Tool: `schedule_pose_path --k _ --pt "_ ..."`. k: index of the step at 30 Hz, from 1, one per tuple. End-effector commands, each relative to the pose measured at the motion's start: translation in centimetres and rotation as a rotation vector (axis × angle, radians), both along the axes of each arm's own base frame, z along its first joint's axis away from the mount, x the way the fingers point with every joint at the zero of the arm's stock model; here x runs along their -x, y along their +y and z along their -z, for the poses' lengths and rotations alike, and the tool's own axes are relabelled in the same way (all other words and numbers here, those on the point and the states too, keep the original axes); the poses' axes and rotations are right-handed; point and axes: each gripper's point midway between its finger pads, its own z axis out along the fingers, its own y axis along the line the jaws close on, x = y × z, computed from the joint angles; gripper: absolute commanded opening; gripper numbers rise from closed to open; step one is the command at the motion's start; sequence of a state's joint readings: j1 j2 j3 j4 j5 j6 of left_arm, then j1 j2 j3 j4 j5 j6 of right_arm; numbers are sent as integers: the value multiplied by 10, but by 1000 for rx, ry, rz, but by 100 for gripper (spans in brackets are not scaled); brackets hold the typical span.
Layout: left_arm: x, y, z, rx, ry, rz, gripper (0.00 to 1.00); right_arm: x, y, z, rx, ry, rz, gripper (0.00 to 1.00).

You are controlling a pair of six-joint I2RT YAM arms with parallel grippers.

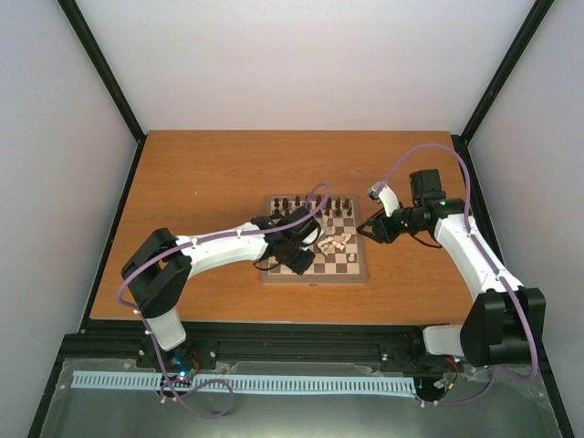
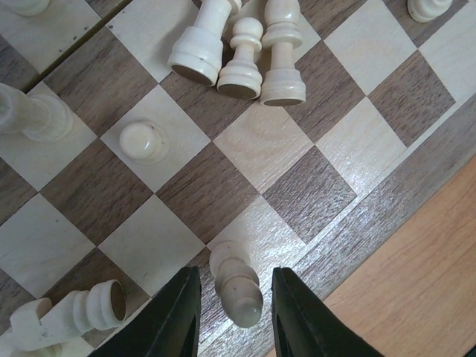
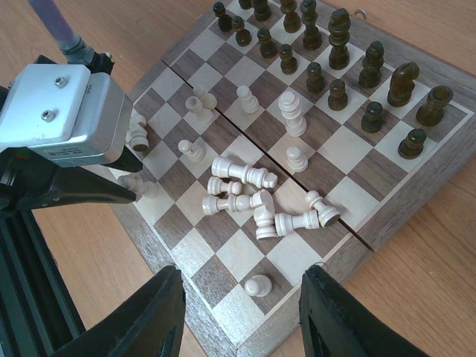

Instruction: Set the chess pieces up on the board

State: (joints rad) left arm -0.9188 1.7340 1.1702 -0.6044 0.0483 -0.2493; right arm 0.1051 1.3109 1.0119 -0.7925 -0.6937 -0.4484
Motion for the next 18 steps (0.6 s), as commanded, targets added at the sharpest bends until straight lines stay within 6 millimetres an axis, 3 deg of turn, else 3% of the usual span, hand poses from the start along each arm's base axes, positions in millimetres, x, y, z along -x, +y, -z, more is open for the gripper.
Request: schedule_pose_path --k 1,18 --pt "-2 -9 -5 2 -9 18 28 2 1 -4 -13 -15 -17 44" --pt "-1 0 -8 -26 -25 16 20 2 2 -2 -13 -8 -23 44"
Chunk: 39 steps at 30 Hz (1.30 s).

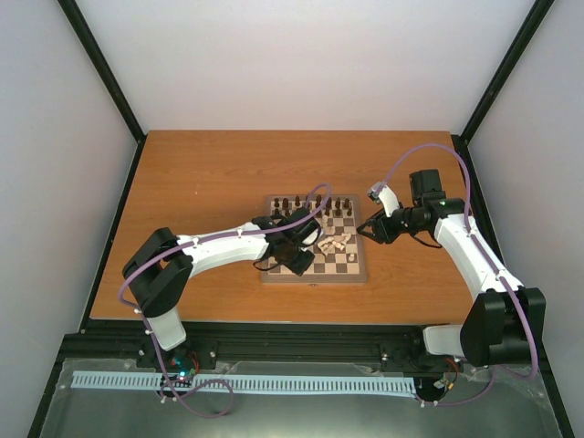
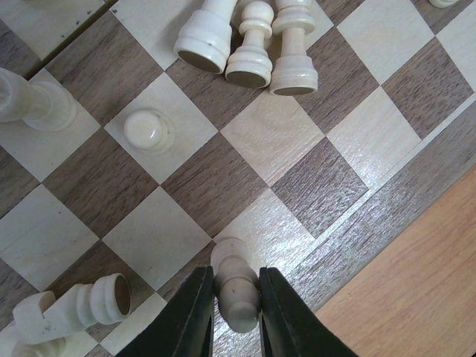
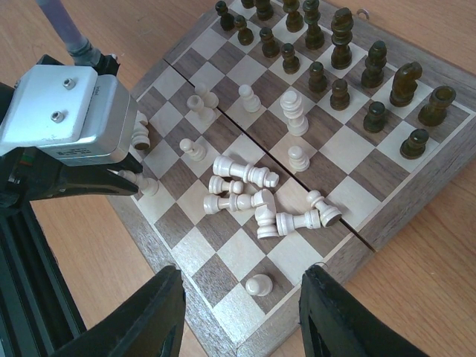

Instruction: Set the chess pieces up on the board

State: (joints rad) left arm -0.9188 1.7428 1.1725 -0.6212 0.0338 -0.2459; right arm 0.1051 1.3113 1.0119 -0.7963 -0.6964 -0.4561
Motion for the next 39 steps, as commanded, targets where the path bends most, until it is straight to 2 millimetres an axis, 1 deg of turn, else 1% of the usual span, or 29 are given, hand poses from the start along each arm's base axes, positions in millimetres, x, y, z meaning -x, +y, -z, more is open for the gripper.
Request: schedule_pose_path --k 1,10,16,29,35,37,39 --pt "-2 -4 -13 2 -28 19 19 2 1 -2 -14 -6 -17 44" --pt "4 4 -17 -7 -26 18 17 2 2 -3 -16 -5 -18 44" --pt "8 11 -14 -16 -20 7 17 2 3 -2 -21 1 -22 44" --pt "8 16 -3 -57 -7 1 17 4 3 -1 -24 7 -25 44" --pt "10 16 -1 -57 5 6 20 4 3 -1 -26 10 -27 44" --pt "10 13 -3 -47 3 7 22 4 4 -1 -28 12 -28 44" --pt "9 12 -4 -39 2 6 27 4 4 -1 -30 12 -29 44"
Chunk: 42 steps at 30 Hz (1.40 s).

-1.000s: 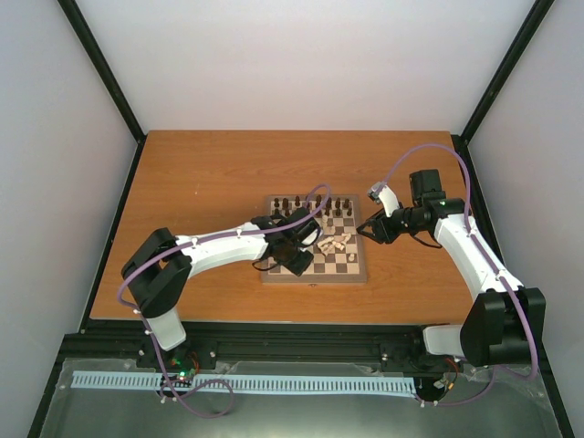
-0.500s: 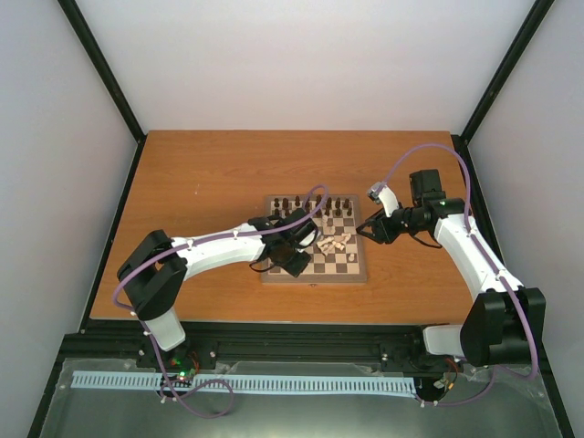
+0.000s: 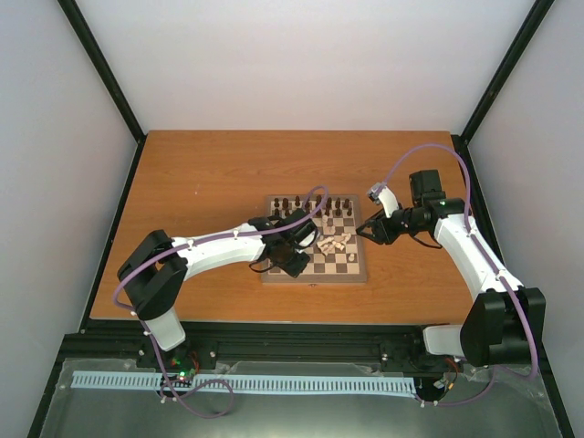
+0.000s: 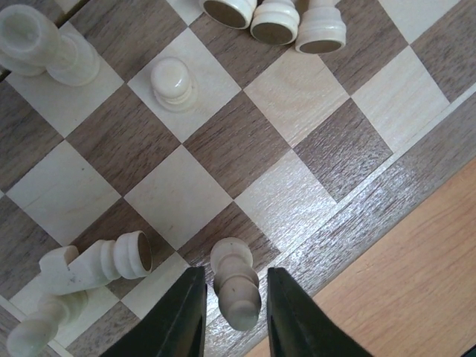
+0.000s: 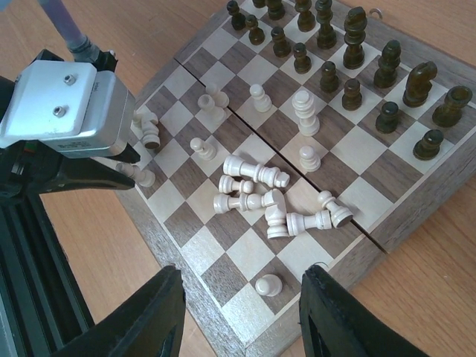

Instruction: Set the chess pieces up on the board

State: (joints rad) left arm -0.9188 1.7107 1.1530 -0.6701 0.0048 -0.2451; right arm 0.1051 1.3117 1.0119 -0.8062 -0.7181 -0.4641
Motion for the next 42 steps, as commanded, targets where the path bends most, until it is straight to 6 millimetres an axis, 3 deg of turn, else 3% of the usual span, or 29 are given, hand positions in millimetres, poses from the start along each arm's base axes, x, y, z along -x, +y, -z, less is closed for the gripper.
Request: schedule_pose_path --k 1,5,10,14,18,22,26,30,32,37,42 --pt "3 -5 -4 10 2 15 30 1 2 0 -15 6 -14 44" --pt "1 -9 -23 48 -19 18 41 0 2 -4 -15 -8 -20 44" --pt "-6 1 -75 94 -104 -2 50 -8 1 -18 0 -55 -27 43" --pt "-21 44 -110 117 -148 -111 55 -15 11 -31 20 -95 -60 41" --pt "-39 96 -131 178 -171 -261 61 -15 42 -29 83 -122 -147 40" --pt "-61 131 -128 279 -210 -403 71 -14 82 -14 196 -141 -238 38" --pt "-73 162 -107 315 -133 -529 69 -10 124 -4 260 -140 -321 36" --pt "-74 170 -112 311 -174 -558 70 -3 158 13 312 -120 -395 35" --pt "-75 174 -115 298 -197 -570 71 4 171 31 358 -103 -437 34" --pt "-73 178 -123 300 -232 -569 71 12 185 63 452 -67 -477 35" --pt "-73 180 -123 292 -240 -569 71 16 192 82 503 -38 -504 37"
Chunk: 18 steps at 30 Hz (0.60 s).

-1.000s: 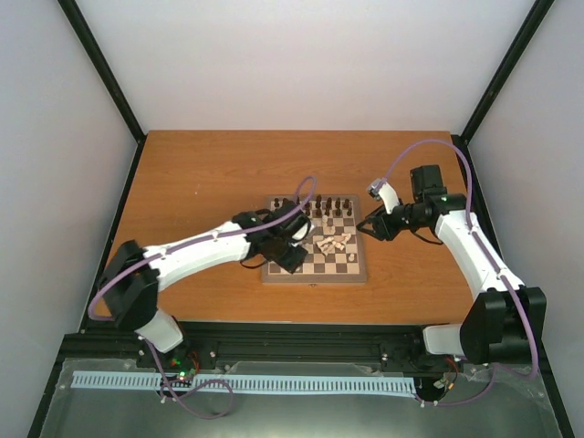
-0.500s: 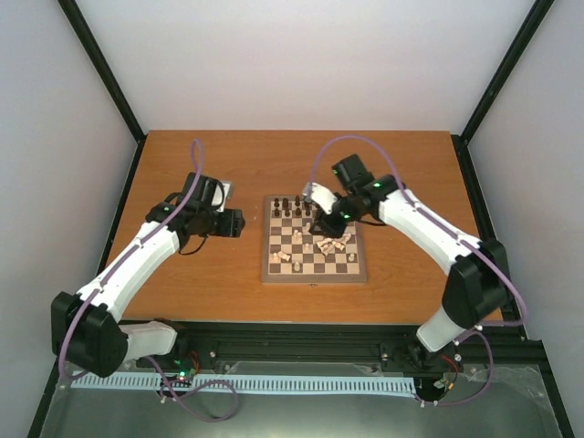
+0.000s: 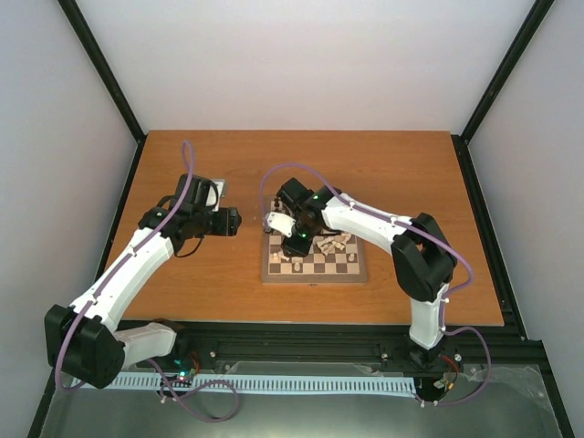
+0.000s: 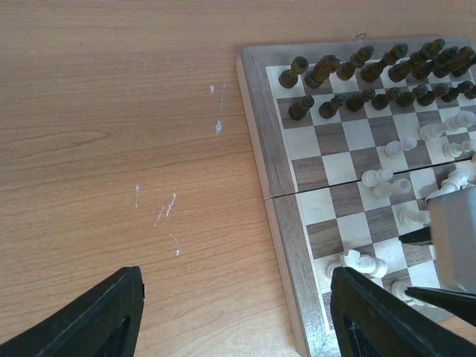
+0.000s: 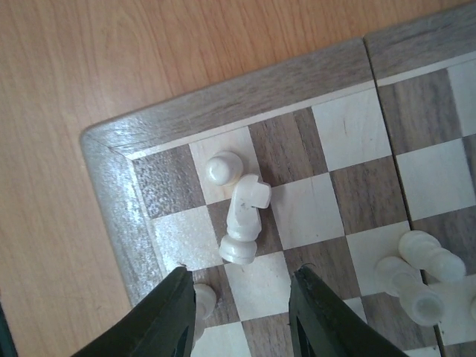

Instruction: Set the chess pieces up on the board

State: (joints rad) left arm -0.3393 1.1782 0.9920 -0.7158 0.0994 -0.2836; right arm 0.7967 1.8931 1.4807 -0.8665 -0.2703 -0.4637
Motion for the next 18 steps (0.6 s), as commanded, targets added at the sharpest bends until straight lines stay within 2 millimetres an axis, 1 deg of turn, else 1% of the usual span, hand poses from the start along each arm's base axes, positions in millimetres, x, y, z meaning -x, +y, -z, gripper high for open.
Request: schedule_pose_path --k 1,12,18 --pt "-4 2 -9 4 -39 -13 71 -3 3 3 48 -19 1 37" --pt "-3 5 -10 -12 -48 -15 74 2 15 24 95 8 -32 39" --pt "-3 6 -9 -21 -48 -18 74 -1 11 34 129 -4 -23 39"
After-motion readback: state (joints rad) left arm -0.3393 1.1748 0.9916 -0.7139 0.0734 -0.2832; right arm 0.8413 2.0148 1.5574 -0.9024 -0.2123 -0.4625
